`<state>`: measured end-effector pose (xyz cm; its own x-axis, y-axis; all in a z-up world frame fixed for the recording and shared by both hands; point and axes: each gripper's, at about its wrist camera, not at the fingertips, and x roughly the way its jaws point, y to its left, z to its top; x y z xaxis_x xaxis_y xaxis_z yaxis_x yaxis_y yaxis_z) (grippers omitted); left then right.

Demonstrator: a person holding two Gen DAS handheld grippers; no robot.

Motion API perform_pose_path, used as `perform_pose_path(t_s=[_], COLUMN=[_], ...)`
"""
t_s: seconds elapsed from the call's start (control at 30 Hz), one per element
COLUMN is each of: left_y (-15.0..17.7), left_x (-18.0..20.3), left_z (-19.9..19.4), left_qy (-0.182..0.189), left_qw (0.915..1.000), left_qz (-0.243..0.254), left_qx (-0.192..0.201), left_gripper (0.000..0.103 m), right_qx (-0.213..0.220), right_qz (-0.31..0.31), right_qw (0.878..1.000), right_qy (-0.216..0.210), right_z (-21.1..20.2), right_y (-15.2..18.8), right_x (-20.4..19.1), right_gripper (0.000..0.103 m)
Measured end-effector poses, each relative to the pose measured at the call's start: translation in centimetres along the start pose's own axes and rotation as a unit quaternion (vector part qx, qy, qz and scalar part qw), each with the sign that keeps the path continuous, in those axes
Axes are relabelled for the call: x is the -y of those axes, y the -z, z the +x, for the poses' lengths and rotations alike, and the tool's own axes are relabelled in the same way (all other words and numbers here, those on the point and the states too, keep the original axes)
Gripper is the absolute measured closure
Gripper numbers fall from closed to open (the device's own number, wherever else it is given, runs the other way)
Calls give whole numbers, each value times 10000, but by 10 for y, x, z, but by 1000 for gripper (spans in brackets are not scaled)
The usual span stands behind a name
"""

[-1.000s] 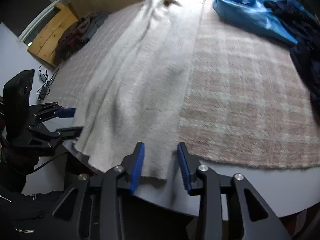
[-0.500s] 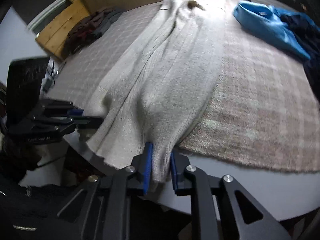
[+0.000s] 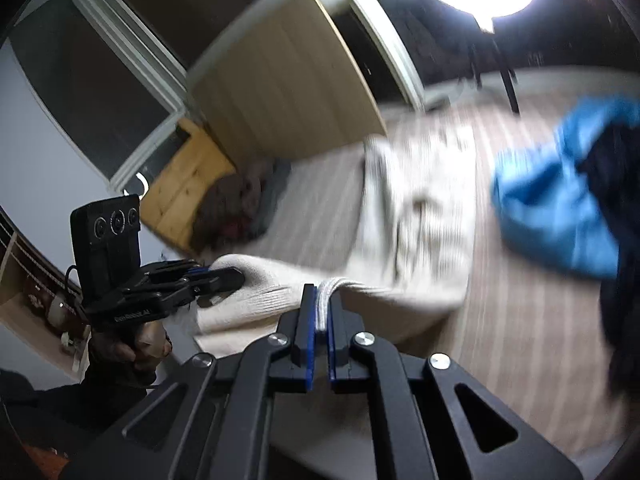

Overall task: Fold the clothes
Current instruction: 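Fold the lifted hem over onto the sweater body with both grippers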

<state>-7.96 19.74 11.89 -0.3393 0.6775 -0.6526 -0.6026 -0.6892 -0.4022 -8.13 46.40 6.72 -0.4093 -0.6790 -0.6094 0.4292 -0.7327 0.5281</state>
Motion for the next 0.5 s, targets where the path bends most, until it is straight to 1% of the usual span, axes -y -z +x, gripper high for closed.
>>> perform_pose_path(t_s=[0.07, 0.1, 0.17, 0.27, 0.3, 0.4, 0.5], left_y=[-31, -44, -70, -102, -110, -131, -146], left_x=[-11, -17, -34, -63, -73, -110, -146], left_z=[5, 8, 17, 38, 46, 74, 105], left_qy=[-68, -165, -276, -342, -402, -525, -625], left_qw=[9999, 9996, 9991, 9987, 9983, 9963, 9935], left_qz=[20, 5, -104, -282, -359, -675, -948], left_qx=[148, 221, 314, 263, 232, 92, -93], left_gripper=[96, 96, 96, 96, 96, 96, 96], right_qx=[147, 221, 251, 158, 114, -3, -116], right_qz=[-116, -175, -177, -223, -135, 50, 264], right_qw=[9998, 9996, 9995, 9995, 9998, 9999, 9994], right_qy=[-24, -35, -106, 125, 84, 132, 190], right_z=[0, 0, 16, 49, 60, 92, 121], right_y=[-31, -46, -77, -117, -128, -157, -176], right_x=[-3, -4, 4, 30, 41, 76, 110], right_gripper=[99, 99, 99, 99, 99, 99, 99])
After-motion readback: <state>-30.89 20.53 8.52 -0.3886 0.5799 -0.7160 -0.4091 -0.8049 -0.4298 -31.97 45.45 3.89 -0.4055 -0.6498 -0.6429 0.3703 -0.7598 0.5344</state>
